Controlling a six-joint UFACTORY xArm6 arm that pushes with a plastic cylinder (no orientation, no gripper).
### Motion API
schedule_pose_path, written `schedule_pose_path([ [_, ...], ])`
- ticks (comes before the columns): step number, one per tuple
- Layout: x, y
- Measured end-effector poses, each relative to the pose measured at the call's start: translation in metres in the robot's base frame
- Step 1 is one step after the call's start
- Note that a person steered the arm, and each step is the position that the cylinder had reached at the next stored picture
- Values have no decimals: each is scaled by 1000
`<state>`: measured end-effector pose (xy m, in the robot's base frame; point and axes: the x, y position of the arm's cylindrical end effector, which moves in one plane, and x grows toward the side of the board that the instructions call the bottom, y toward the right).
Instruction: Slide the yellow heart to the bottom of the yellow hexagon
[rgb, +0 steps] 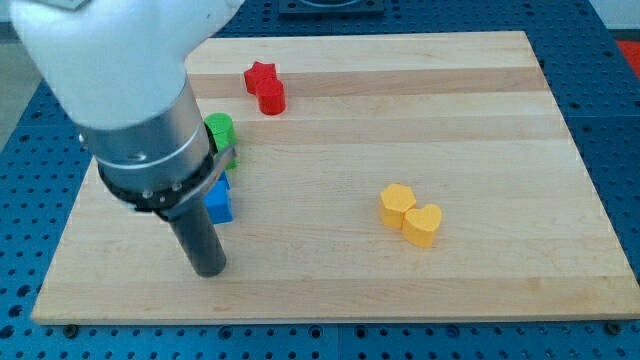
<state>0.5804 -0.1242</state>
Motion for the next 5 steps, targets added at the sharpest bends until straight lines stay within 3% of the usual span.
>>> schedule_pose_path([
  [3, 12, 69],
  [5, 12, 189],
])
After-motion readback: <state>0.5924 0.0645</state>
